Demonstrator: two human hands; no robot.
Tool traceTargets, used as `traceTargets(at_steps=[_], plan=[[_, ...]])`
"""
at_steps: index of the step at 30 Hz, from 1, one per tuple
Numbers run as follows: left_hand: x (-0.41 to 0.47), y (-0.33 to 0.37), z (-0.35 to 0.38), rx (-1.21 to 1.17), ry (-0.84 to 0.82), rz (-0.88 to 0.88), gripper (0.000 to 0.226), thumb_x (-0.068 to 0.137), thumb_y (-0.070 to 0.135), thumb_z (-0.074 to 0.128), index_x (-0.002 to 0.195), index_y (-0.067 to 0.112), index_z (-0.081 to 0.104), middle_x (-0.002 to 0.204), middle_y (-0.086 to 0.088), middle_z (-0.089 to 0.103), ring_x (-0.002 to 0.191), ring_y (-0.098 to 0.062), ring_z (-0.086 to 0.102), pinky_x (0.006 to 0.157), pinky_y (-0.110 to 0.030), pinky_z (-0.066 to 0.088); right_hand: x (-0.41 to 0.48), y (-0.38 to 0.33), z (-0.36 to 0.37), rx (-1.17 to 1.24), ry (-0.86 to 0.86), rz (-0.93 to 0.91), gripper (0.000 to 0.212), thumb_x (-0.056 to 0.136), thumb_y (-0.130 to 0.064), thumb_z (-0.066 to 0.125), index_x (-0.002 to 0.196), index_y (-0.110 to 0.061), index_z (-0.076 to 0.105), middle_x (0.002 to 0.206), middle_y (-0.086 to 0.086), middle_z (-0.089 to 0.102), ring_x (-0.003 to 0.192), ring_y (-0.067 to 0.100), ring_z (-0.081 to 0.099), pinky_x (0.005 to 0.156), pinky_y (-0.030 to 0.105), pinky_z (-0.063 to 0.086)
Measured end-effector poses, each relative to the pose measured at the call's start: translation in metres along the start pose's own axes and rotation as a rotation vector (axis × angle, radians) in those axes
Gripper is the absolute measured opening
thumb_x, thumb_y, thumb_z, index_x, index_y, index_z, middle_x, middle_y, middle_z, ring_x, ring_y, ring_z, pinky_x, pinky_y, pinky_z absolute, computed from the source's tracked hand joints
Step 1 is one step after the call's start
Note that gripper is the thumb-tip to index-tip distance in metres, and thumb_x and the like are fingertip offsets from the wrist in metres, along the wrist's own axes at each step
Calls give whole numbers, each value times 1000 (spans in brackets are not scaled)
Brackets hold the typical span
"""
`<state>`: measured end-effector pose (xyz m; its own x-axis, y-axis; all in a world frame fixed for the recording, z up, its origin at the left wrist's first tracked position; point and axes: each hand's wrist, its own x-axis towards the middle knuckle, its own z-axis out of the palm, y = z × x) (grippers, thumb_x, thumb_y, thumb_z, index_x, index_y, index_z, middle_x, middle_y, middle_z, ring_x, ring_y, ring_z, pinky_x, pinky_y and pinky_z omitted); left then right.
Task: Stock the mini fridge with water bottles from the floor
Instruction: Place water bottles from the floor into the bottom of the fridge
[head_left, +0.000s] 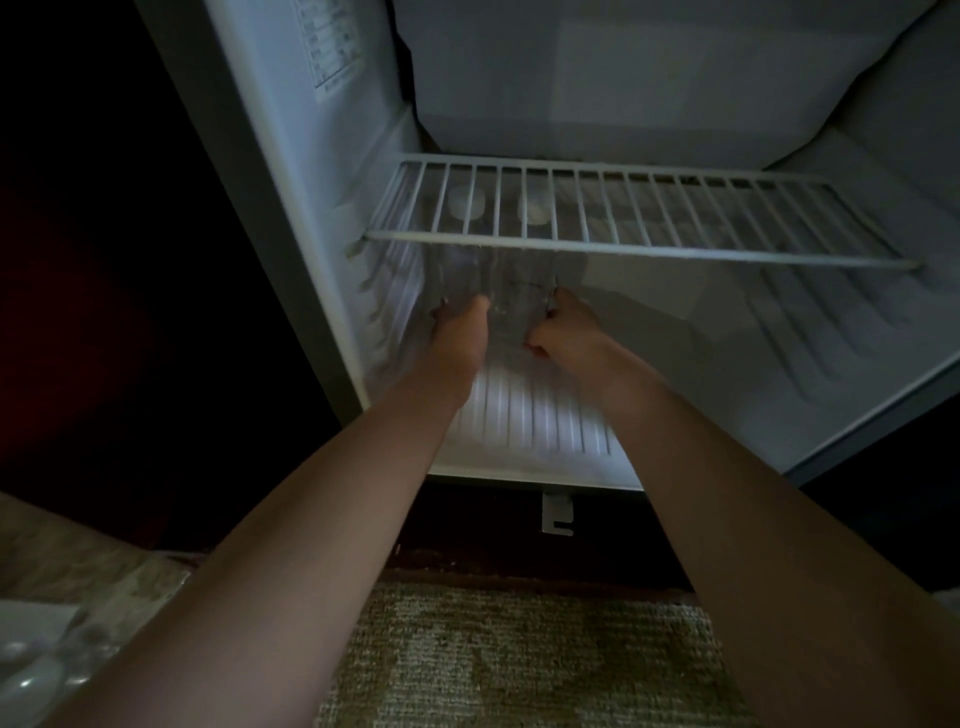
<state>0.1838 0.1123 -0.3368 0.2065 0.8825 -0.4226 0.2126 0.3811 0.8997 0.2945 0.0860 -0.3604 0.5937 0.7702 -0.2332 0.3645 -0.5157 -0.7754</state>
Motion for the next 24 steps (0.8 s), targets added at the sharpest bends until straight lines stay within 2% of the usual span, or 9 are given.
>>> traceTargets(at_steps=[4, 7, 9, 11, 12, 14, 16, 21, 24], plan=[[-19, -1, -11, 103, -62, -19, 20, 98, 20, 42, 108, 9, 55, 112, -12, 56, 120, -27, 50, 103, -35, 40, -21, 6, -9, 24, 42, 6, 19, 84, -5, 59, 103, -5, 60, 79, 13, 59, 78, 30, 62, 69, 35, 50], [-36, -9, -19, 260, -56, 2, 40, 97, 27, 43, 128, 3, 50, 131, -20, 53, 122, -34, 51, 103, -41, 43, -45, 13, -15, 64, 43, 4, 32, 87, -9, 59, 119, -5, 60, 101, 16, 66, 93, 30, 64, 87, 41, 54], [-52, -8, -20, 267, -87, 52, 37, 95, 34, 44, 110, 3, 58, 115, -15, 61, 103, -30, 60, 88, -38, 51, -67, 12, -23, 76, 45, 21, 31, 85, -9, 59, 116, -9, 65, 106, 14, 68, 94, 28, 67, 86, 42, 56], [-71, -4, -19, 283, -132, 6, 23, 96, 28, 44, 87, 11, 57, 91, -8, 59, 76, -19, 58, 68, -28, 45, -89, 8, -32, 127, 32, 20, 24, 85, -8, 59, 108, -10, 68, 98, 10, 70, 78, 21, 69, 68, 32, 57], [-81, -1, -20, 302, -164, -7, 19, 95, 26, 46, 87, 13, 56, 88, -5, 58, 70, -15, 55, 64, -26, 43, -102, 6, -37, 141, 17, 16, 20, 86, -7, 59, 104, -10, 68, 94, 9, 70, 70, 17, 67, 60, 25, 54], [-106, 3, -23, 354, -231, -17, 21, 93, 25, 49, 105, 11, 58, 94, -3, 60, 75, -14, 58, 72, -29, 46, -130, 3, -48, 142, -20, -4, 19, 89, -7, 56, 104, -10, 66, 93, 9, 69, 64, 14, 63, 58, 22, 50], [-133, 7, -27, 415, -280, -15, 31, 93, 26, 48, 119, 10, 55, 101, -3, 62, 88, -17, 60, 81, -33, 47, -160, 0, -59, 113, -64, -20, 21, 91, -7, 53, 109, -8, 64, 92, 11, 68, 65, 16, 63, 66, 29, 50], [-216, 16, -34, 539, -348, 84, 24, 95, 23, 46, 115, 12, 55, 106, -4, 61, 95, -18, 59, 88, -35, 47, -235, -7, -89, 89, -102, -29, 21, 93, -10, 51, 110, -10, 64, 89, 6, 67, 71, 16, 65, 72, 31, 51], [-266, 23, -35, 598, -388, 143, 28, 95, 24, 45, 116, 9, 56, 109, -6, 62, 101, -21, 61, 87, -36, 48, -283, -13, -112, 139, -71, -7, 17, 93, -15, 52, 107, -14, 62, 90, 4, 67, 72, 15, 64, 68, 27, 51]])
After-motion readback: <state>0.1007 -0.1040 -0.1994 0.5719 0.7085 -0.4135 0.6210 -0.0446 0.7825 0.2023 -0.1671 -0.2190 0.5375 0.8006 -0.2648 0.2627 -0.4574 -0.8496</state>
